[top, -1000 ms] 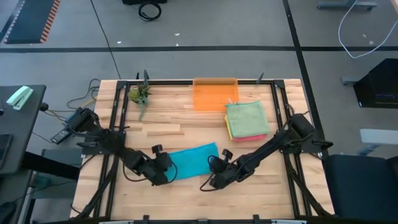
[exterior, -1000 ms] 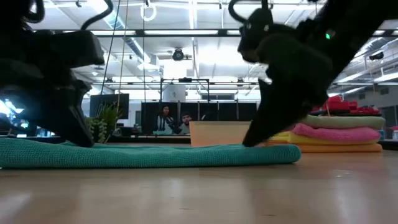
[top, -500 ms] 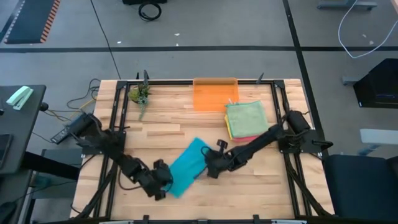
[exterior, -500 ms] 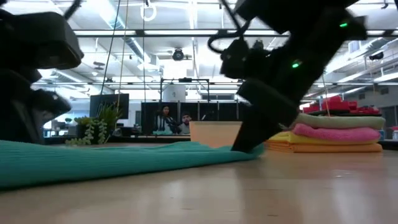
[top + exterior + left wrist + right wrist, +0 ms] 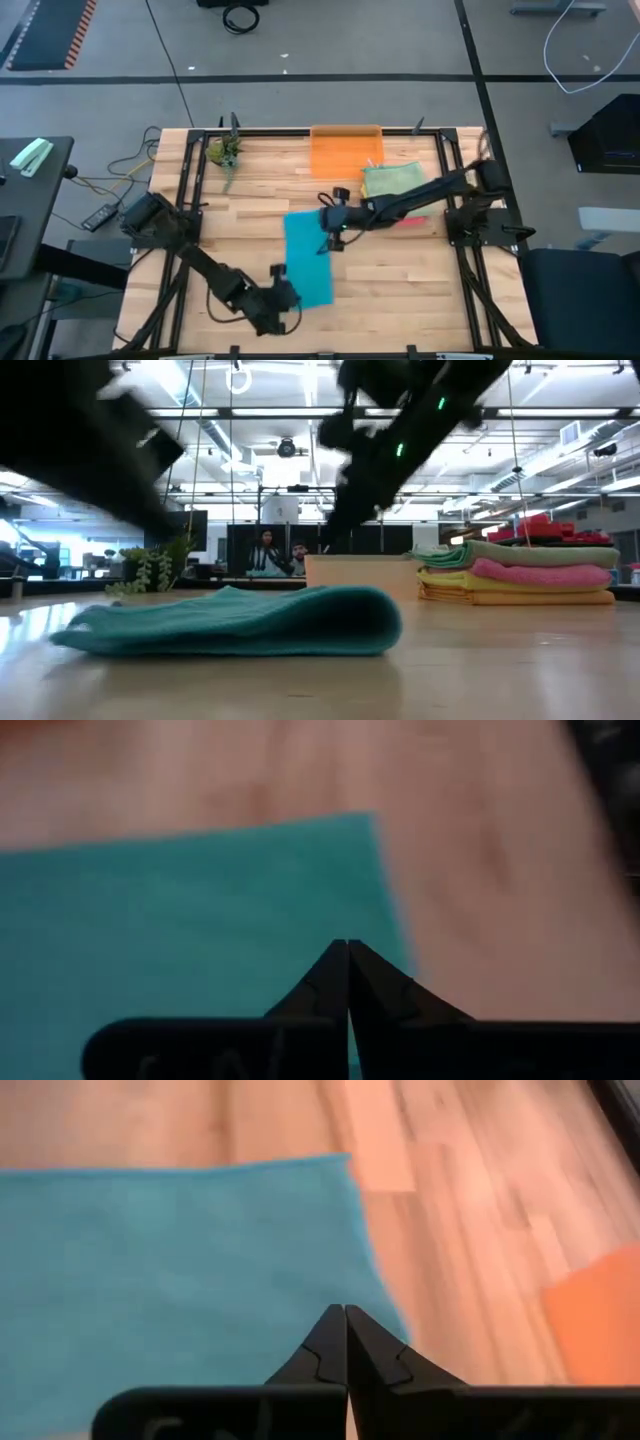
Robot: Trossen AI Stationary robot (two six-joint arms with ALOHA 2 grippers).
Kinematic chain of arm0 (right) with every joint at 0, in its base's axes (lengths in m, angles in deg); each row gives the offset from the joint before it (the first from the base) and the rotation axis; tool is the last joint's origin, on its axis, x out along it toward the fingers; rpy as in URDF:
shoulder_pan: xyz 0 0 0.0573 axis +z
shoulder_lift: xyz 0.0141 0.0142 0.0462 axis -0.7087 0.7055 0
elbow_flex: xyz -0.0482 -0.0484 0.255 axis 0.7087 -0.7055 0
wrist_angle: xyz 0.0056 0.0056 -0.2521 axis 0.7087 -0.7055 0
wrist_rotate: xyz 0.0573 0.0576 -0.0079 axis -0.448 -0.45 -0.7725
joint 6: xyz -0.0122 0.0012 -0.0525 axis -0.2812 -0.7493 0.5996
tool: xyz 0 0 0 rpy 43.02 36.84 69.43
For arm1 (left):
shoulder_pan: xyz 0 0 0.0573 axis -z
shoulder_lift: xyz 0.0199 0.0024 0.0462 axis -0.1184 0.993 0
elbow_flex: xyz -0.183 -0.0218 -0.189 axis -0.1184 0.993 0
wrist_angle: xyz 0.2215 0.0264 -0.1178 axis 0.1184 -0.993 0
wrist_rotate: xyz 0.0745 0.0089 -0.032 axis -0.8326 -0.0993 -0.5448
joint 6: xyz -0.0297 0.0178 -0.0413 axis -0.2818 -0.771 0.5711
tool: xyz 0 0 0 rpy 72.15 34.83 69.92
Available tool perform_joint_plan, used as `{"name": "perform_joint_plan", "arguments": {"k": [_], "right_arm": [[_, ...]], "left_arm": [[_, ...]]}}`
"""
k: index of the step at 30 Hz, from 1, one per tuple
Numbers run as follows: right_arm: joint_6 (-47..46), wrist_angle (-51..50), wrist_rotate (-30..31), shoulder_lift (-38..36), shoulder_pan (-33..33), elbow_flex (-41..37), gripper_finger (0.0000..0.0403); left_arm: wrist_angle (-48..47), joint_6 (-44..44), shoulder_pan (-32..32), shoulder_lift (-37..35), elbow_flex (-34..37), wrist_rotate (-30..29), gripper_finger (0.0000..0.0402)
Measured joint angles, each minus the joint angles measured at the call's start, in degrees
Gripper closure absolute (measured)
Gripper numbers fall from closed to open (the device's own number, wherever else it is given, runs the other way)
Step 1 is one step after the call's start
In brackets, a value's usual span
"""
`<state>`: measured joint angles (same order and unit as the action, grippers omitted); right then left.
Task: Fold microfiber towels
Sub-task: Fold the blue microfiber cloth
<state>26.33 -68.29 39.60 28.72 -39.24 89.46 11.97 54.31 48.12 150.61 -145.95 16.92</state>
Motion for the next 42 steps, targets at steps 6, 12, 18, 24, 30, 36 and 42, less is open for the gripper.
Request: {"name": "perform_joint_plan", "arguments": {"k": [6, 12, 18, 24, 30, 36, 42], "right_arm": [[-4.79, -2.39, -3.74, -6.06, 8.59, 0.01, 0.0401], [-12.70, 5.37, -2.79, -0.24, 20.10, -0.06, 0.0401], [-16.62, 16.82, 0.03, 8.52, 24.40, -0.11, 0.0401], [-21.29, 14.43, 1.13, 12.70, 24.08, -0.03, 0.0401], [-23.68, 11.51, -1.02, 14.18, 24.53, 0.22, 0.0401], [-20.66, -1.39, -4.90, 9.34, 24.66, 0.02, 0.0401], [-13.88, -5.51, -7.86, 0.74, 24.63, -0.05, 0.0401]], "left_arm": [[-12.29, -5.97, -3.21, -4.78, -0.83, -4.05, 0.0397], [-10.48, -10.41, -10.92, -8.09, 6.21, -2.86, 0.0393], [-0.79, -13.71, -19.99, -8.09, 12.51, 8.71, 0.0394], [-0.42, -13.38, -23.75, -8.09, 14.97, 13.13, 0.0397], [-0.98, -9.52, -22.28, -8.14, 15.87, 14.22, 0.0397], [5.74, -2.53, -15.95, -8.14, 15.89, 21.65, 0.0391], [9.18, -3.23, -9.95, -9.31, 13.92, 15.11, 0.0397]]}}
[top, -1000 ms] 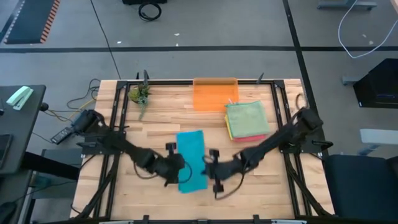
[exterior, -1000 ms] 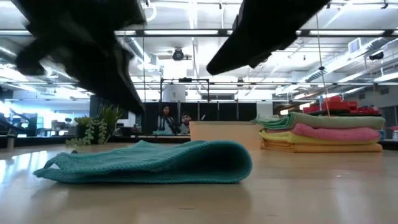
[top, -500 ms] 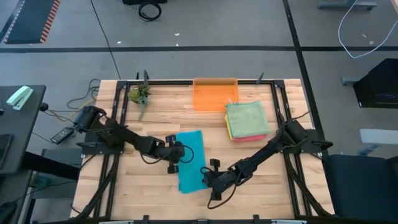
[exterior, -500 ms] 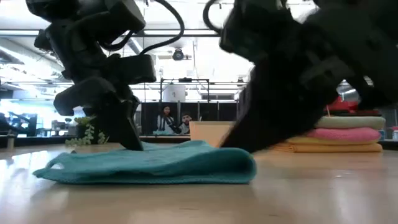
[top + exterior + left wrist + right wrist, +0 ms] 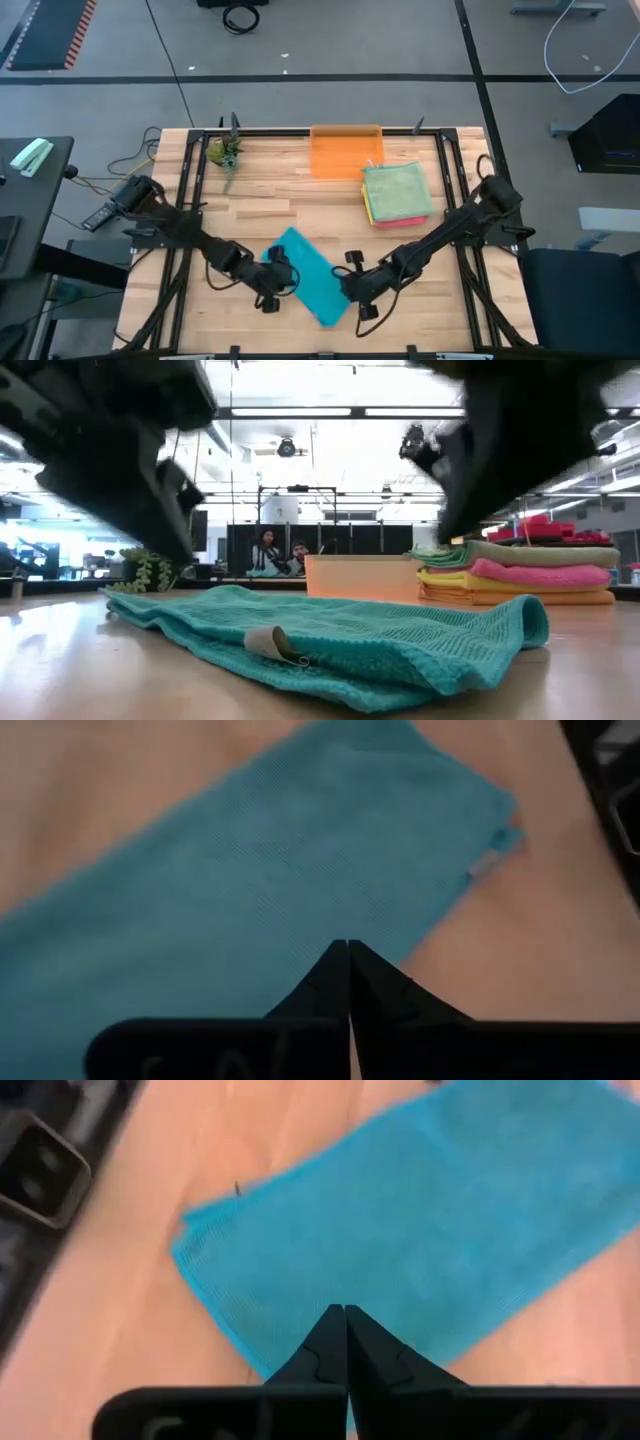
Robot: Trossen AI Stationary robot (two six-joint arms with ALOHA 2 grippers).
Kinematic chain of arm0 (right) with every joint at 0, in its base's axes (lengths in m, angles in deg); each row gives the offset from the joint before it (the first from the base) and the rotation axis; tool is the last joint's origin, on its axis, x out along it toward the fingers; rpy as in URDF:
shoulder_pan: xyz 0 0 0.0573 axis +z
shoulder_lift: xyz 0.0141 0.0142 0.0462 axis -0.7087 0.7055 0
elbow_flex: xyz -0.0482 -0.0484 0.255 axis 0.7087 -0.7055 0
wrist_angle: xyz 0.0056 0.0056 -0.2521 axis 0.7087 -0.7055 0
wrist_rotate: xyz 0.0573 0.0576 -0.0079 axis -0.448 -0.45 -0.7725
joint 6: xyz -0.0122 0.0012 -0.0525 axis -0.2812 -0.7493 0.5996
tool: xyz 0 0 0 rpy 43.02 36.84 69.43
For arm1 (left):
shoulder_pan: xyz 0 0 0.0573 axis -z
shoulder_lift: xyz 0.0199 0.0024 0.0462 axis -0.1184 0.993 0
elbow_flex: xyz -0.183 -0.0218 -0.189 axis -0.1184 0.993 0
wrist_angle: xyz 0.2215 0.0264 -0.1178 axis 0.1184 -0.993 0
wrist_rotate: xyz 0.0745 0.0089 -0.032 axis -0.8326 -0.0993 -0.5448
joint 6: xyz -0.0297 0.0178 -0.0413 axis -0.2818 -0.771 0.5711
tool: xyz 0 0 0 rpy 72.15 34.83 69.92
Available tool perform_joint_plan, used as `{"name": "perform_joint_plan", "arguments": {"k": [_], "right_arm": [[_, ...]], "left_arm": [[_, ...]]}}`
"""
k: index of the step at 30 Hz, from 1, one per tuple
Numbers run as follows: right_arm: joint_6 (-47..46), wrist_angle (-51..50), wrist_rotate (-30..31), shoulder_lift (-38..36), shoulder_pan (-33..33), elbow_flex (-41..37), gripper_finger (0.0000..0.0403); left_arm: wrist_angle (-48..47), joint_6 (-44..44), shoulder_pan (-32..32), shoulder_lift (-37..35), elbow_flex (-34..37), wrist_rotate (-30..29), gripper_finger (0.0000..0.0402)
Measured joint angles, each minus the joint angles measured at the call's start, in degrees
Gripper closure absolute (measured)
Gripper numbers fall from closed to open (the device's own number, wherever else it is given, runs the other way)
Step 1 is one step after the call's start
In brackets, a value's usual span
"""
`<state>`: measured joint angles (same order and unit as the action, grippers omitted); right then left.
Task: Fold microfiber towels
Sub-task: Fold the blue microfiber cloth
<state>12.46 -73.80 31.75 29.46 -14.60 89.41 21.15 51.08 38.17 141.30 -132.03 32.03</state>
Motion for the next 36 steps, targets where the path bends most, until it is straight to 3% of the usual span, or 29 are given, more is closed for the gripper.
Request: {"name": "perform_joint_plan", "arguments": {"k": [5, 12, 15, 21, 29, 32, 36], "right_arm": [[-1.54, 4.87, -0.70, -1.54, 0.40, 0.01, 0.0401], [-3.62, 18.95, -1.39, 8.03, 2.70, -0.04, 0.0401], [-4.92, 19.73, -1.44, 10.63, 3.17, 0.03, 0.0401], [-5.86, 10.91, -2.21, 10.78, 2.58, 0.26, 0.0401], [0.45, -11.11, -1.98, 2.98, -2.99, -0.10, 0.0401], [1.73, -18.23, -1.84, -0.53, -5.81, -0.08, 0.0401], [2.45, -22.65, -1.77, -5.50, -7.06, -0.10, 0.0401]], "left_arm": [[-11.53, -1.42, -0.83, -2.67, -2.13, -6.22, 0.0391], [-22.31, -3.67, -6.23, -2.68, -1.82, -4.94, 0.0393], [-24.69, -3.59, -8.77, -2.59, -0.20, -2.41, 0.0393], [-23.25, -0.58, -12.21, -2.90, 2.56, 3.68, 0.0393], [-23.78, 5.62, -7.92, -2.54, 0.01, 6.05, 0.0393], [-23.70, 6.75, -5.76, -2.50, -2.14, 5.55, 0.0394], [-28.29, 5.76, -3.13, -4.81, -5.47, -0.48, 0.0396]]}}
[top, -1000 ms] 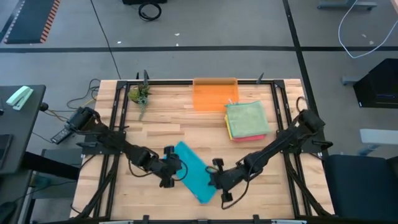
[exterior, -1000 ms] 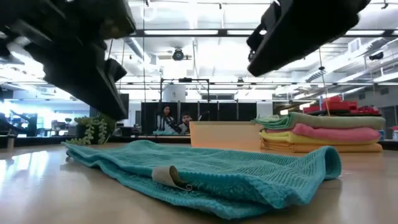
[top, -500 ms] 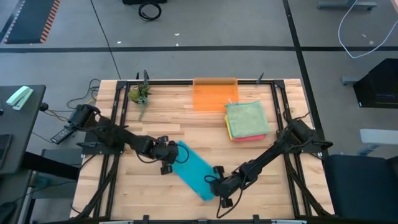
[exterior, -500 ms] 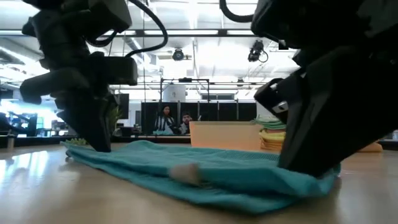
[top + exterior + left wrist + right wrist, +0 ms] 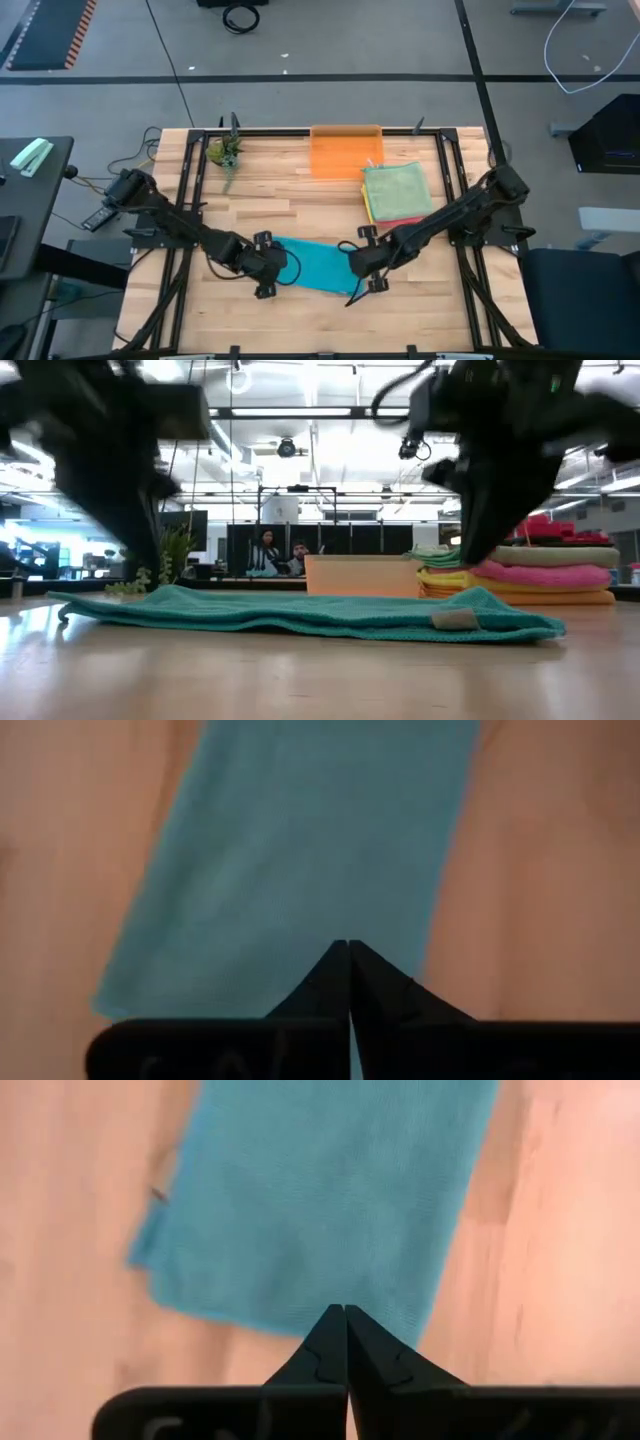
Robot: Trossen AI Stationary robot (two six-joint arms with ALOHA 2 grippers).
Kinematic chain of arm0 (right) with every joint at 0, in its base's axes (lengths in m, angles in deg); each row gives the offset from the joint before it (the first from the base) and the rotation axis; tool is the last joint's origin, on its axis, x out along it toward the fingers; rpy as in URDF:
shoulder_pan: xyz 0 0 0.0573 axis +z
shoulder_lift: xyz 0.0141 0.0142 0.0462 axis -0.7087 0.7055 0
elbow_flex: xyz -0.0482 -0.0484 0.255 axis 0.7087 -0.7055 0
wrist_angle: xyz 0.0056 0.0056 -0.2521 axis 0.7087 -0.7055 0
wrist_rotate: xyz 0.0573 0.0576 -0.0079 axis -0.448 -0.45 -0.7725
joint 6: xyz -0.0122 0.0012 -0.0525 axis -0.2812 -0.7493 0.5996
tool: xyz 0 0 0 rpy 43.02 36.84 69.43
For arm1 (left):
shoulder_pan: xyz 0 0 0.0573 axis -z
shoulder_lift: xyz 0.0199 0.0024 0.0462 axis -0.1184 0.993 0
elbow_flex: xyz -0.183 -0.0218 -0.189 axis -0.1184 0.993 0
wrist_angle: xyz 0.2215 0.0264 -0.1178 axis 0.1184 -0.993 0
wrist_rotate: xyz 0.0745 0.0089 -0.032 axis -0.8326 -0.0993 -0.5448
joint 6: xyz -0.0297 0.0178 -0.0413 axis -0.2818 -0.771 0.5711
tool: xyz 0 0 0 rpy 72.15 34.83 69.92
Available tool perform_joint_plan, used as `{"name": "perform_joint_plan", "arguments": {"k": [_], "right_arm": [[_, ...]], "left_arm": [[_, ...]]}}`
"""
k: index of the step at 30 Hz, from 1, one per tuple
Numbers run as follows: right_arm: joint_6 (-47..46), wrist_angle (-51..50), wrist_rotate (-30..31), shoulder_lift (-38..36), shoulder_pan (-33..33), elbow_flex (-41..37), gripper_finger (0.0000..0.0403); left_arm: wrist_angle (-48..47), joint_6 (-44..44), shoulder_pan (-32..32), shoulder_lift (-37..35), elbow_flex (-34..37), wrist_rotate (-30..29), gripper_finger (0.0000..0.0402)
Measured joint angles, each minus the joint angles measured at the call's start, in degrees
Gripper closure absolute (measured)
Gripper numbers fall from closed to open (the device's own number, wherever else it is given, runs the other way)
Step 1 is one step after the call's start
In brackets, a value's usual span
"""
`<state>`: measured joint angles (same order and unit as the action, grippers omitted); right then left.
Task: Fold microfiber towels
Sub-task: Fold the blue microfiber cloth
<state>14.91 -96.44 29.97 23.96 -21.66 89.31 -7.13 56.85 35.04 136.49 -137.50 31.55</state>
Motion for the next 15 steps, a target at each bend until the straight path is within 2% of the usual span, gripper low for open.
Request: {"name": "perform_joint_plan", "arguments": {"k": [7, 11, 15], "right_arm": [[-8.50, 8.41, 2.35, -4.81, 5.59, -4.29, 0.0395], [-9.87, 14.50, 8.28, -2.87, 9.80, -6.83, 0.0366], [-12.40, 17.47, 11.34, -1.69, 12.10, -8.24, 0.0328]], "left_arm": [[-2.96, -11.69, 5.61, -4.93, -0.76, -1.97, 0.0363], [-3.91, -14.80, 8.03, -4.54, 1.31, -2.10, 0.0338], [-4.12, -14.30, 7.99, -4.42, 4.13, -2.26, 0.0311]]}}
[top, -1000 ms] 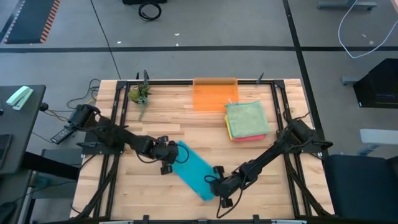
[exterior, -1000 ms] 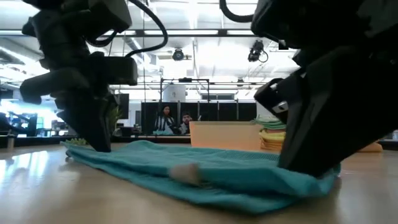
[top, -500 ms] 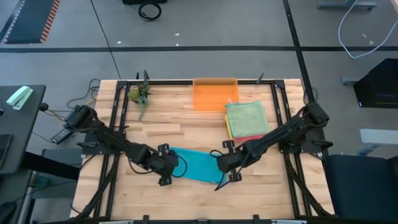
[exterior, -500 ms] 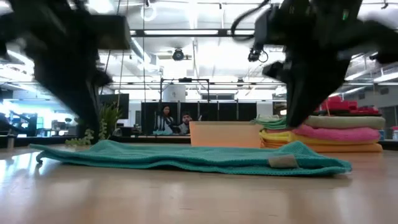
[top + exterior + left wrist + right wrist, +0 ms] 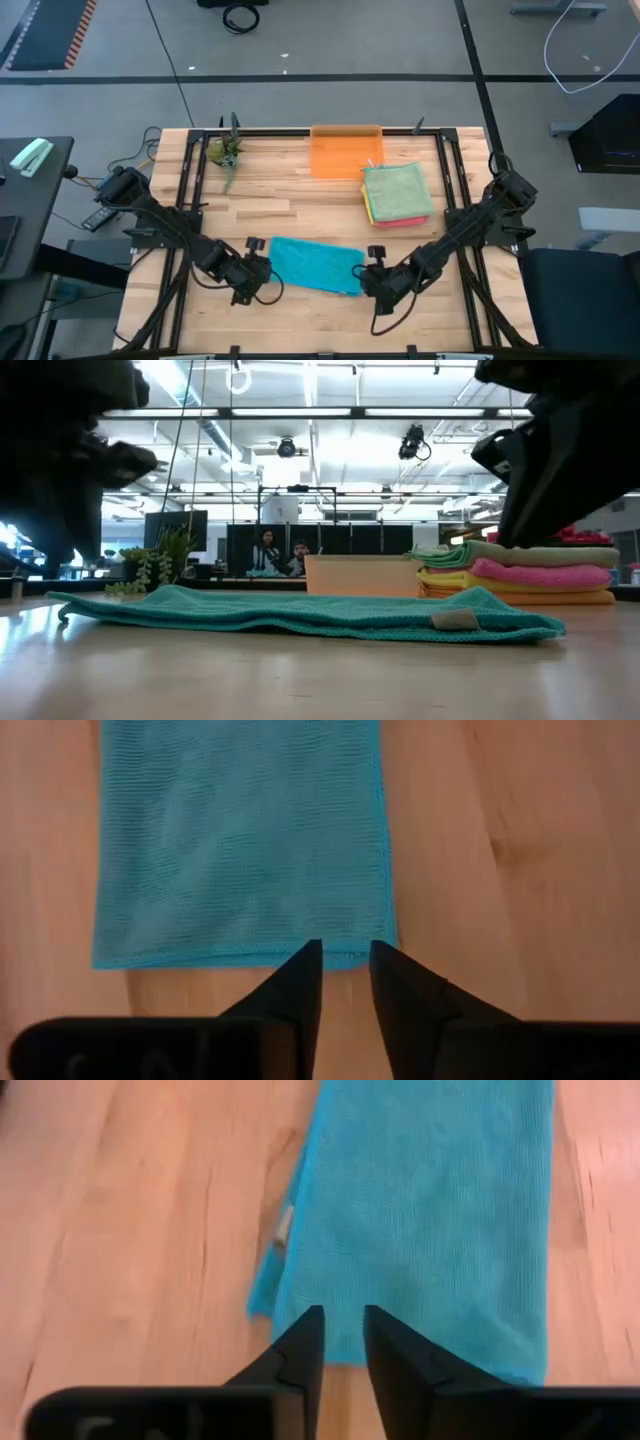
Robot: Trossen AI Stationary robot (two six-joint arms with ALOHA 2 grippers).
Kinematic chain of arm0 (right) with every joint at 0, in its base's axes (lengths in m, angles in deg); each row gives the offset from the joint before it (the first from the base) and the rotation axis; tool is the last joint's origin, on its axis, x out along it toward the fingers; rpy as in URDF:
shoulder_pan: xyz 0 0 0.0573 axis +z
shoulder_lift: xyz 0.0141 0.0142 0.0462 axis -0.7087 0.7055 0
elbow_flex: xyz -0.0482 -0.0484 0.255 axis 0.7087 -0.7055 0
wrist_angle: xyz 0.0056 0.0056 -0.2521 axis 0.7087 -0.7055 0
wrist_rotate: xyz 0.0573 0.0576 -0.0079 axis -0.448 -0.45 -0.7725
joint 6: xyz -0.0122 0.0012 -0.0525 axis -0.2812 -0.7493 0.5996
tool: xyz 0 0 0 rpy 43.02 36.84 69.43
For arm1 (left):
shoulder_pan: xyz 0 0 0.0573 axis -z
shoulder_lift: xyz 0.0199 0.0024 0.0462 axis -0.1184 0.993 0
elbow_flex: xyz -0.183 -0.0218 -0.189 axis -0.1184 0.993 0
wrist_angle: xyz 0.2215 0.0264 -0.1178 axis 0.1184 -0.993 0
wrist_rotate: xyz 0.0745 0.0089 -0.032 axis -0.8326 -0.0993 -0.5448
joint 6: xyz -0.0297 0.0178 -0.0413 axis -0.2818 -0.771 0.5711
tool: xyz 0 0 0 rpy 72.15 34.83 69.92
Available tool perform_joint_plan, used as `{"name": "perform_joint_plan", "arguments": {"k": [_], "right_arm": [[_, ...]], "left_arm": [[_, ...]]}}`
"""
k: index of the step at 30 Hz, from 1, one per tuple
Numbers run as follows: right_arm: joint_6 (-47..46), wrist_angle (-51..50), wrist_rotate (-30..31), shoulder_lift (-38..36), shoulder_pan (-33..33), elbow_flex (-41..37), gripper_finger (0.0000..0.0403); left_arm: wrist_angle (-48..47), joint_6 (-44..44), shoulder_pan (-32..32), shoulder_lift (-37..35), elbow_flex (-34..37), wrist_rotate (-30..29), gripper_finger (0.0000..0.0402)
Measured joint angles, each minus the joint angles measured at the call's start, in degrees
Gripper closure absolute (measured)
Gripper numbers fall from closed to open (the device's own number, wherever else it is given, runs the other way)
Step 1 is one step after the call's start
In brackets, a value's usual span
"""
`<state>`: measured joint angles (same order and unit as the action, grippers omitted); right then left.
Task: Fold microfiber towels
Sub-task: Fold the blue microfiber cloth
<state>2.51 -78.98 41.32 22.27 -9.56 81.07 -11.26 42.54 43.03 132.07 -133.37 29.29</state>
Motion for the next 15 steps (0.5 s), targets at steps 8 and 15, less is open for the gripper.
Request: {"name": "perform_joint_plan", "arguments": {"k": [8, 15], "right_arm": [[-3.72, 1.87, 0.49, -0.04, 2.42, -0.26, 0.0277], [-4.02, 2.03, 1.44, -0.04, 2.71, -0.26, 0.0268]], "left_arm": [[6.67, -1.50, 0.65, -0.02, 3.54, 2.33, 0.0295], [6.81, -2.10, 0.57, 0.00, 3.81, 2.40, 0.0306]]}}
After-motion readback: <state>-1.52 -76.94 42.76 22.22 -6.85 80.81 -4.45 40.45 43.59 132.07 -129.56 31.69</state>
